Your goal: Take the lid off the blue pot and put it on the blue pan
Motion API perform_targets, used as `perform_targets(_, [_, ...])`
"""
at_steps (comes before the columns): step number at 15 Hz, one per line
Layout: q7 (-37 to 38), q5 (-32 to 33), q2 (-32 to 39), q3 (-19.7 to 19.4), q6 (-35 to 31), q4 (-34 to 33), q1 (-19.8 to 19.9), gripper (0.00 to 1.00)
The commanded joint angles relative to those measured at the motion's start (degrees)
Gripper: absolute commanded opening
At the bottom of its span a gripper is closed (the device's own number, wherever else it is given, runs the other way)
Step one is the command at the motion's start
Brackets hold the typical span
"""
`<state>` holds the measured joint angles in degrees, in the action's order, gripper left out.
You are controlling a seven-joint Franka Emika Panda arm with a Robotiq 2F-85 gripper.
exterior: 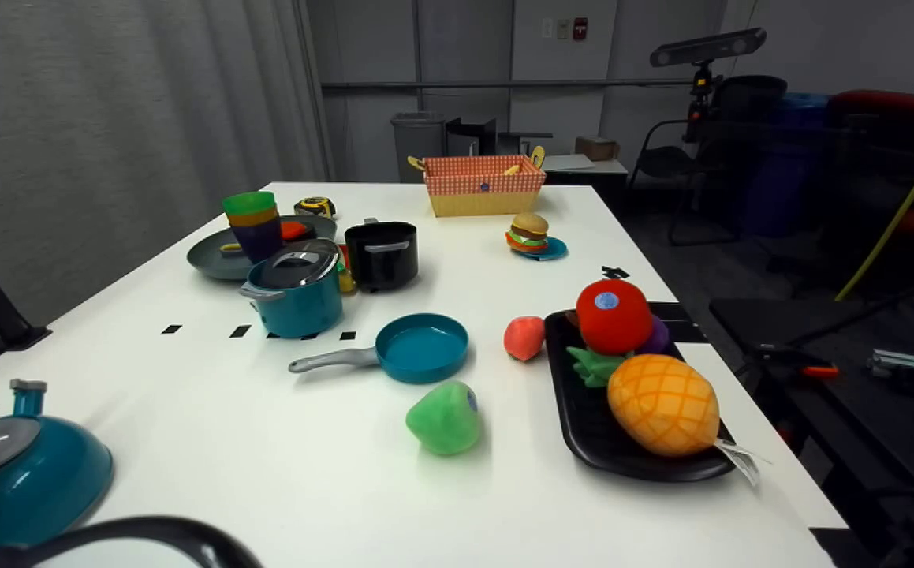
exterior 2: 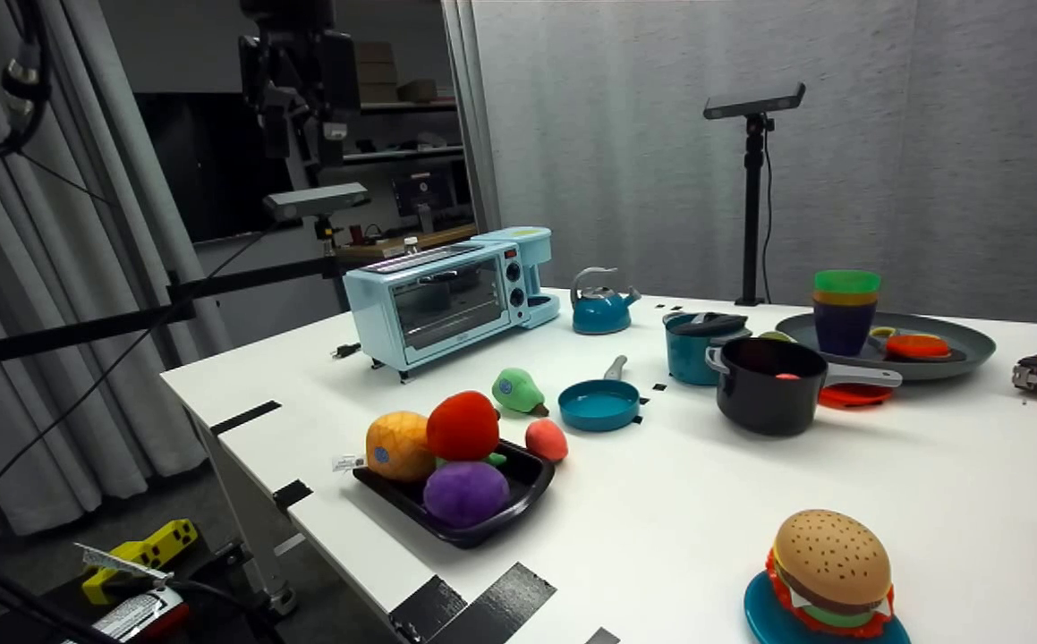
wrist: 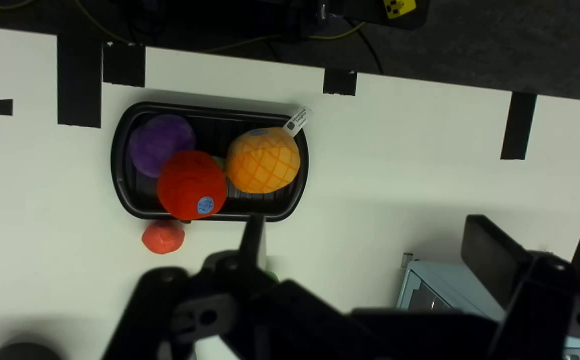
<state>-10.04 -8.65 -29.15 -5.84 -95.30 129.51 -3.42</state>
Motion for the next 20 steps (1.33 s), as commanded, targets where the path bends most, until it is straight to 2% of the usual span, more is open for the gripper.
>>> perform_targets(1, [-0.4,-0.4,0.1,0.8,0.2,-0.2,1.0,1.00])
perform_targets(19, [-0.4,-0.4,0.1,0.8,0.2,-0.2,1.0,1.00])
perform_targets(20, [-1.9,-0.8,8.9,-0.7,2.5,-11.5,0.7,1.00])
